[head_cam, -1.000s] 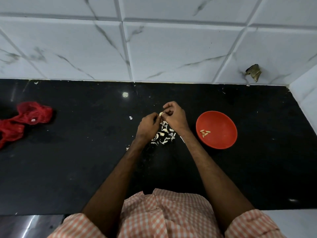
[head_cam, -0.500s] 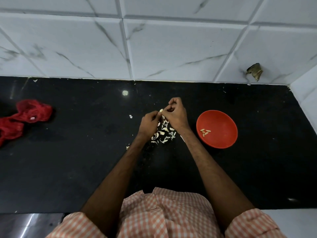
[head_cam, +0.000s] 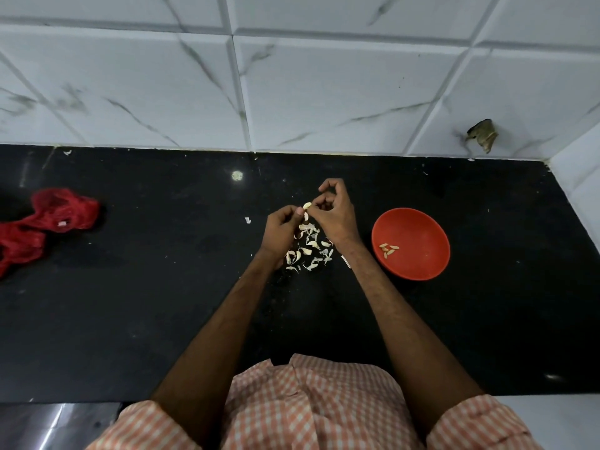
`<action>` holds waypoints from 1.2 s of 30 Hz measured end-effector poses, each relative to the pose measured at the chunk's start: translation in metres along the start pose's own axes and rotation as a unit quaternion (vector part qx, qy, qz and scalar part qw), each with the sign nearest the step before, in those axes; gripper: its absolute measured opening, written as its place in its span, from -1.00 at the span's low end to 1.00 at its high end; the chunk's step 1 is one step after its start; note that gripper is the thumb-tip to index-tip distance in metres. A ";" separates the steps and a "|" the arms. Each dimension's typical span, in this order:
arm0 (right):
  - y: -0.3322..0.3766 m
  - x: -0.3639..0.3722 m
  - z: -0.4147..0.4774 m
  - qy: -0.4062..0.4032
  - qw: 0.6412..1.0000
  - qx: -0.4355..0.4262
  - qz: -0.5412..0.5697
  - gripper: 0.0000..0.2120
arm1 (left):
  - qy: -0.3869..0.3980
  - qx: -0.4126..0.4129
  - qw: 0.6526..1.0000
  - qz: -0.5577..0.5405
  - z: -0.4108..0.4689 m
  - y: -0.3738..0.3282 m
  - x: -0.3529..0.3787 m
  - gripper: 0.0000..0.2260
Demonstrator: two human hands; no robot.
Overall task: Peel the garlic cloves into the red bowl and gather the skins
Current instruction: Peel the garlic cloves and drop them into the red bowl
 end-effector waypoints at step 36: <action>-0.009 0.002 0.003 0.063 0.992 0.023 -0.104 -0.80 | -0.092 0.072 0.987 0.114 0.008 0.002 -0.002 -0.83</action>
Point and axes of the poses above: each hand's wrist, its own z-axis towards the middle knuckle, its own x-axis out of the palm, y = z × x, the point moved 3 cm from there along z, towards the middle knuckle, and after that the axes turned 14 degrees about -x, right-handed, at the moved point
